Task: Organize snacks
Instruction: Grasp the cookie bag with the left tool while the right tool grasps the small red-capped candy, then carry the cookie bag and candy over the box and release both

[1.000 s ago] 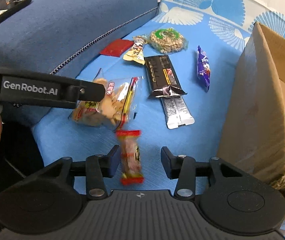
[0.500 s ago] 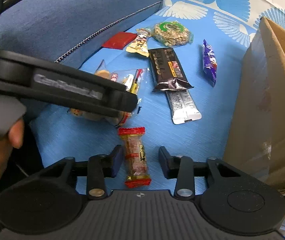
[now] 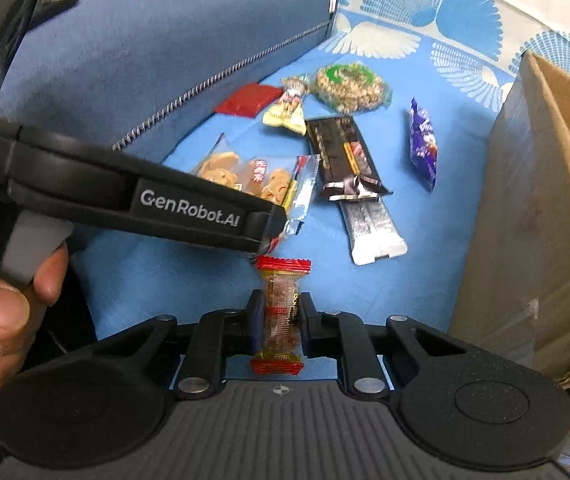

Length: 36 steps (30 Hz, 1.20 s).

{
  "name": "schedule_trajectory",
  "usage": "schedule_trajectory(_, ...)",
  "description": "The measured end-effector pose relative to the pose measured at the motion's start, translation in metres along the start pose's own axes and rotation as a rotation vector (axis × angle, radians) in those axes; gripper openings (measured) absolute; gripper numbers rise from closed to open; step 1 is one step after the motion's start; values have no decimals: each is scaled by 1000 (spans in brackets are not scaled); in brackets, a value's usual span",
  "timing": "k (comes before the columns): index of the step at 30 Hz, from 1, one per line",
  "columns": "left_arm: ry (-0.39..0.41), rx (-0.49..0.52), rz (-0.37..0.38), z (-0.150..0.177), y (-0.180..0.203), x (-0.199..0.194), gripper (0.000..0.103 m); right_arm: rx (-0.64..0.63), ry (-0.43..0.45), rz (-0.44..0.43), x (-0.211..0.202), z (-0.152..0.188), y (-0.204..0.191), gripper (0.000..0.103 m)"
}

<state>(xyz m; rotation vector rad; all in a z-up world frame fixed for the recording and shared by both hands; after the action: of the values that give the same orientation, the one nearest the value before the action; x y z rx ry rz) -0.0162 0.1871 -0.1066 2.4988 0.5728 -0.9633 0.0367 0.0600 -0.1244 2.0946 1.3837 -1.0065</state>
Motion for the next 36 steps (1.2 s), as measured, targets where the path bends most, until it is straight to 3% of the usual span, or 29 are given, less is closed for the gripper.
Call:
schedule_trajectory(10, 109, -112, 21, -12, -17, -22, 66, 39, 91, -11, -18, -14, 8, 18)
schedule_trajectory(27, 147, -74, 4, -13, -12, -31, 66, 74, 229, -35, -53, -36, 21, 18)
schedule_trajectory(36, 163, -142, -46, -17, -22, -41, 66, 137, 362, -53, -88, -57, 42, 18)
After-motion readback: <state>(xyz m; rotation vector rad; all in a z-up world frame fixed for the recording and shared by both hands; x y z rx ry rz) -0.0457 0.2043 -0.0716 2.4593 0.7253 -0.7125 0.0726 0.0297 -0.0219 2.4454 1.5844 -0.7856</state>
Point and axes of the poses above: each gripper's, at about its wrist camera, not at the fingertips, and x roughly the way its jaws point, y to its right, z to its underside, the point moved 6 cm from there along x, roughly the way its jaws point, and after that the axes turned 2 degrees about y, right-handed, at the moved point
